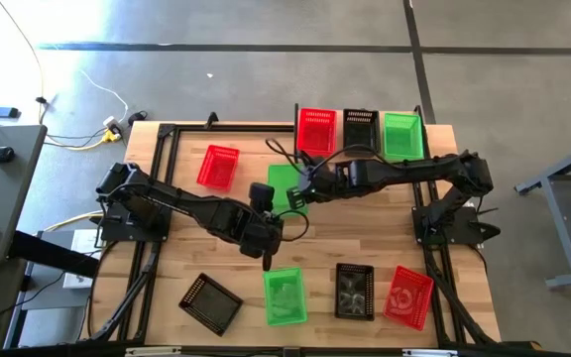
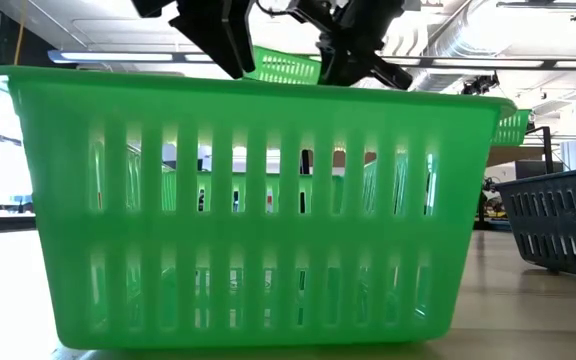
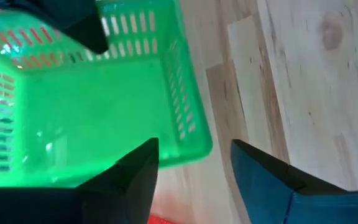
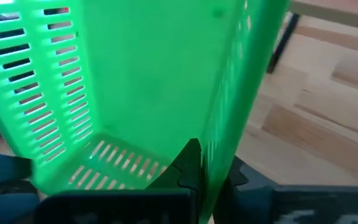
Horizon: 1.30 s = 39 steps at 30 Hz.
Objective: Stack baskets on shelf by color
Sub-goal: Stack the top green basket on top of the other green basket on the shelf
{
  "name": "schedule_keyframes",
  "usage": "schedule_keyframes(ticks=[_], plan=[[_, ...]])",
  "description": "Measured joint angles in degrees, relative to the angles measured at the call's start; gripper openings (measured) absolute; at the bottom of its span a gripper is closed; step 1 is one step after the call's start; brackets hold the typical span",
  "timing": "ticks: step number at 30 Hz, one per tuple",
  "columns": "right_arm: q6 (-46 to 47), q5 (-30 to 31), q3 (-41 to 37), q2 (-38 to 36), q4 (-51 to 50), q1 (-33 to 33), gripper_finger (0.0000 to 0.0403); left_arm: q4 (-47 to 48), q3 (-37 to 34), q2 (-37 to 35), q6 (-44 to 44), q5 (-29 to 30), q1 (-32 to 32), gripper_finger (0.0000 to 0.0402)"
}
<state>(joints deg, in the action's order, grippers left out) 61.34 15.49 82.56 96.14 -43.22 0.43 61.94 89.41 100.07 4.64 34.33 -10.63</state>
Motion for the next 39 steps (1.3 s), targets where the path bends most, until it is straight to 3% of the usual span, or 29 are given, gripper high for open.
schedule_keyframes(ticks=[11,24,39], plan=[[1.2,-3.6,0.0,-1.1,-6.0,1.0,0.0001,5.8,0.0,0.0,-0.1,3.5,1.8,0.0207],[2.7,-2.1,0.0,-10.2,-16.3,1.4,0.0000,8.6,0.0,0.0,1.4,3.4,8.2,0.0207],[-1.6,-2.1,0.0,-25.0,-28.3,-8.2,0.0000,8.8,0.0,0.0,3.5,2.1,15.3,0.0207]])
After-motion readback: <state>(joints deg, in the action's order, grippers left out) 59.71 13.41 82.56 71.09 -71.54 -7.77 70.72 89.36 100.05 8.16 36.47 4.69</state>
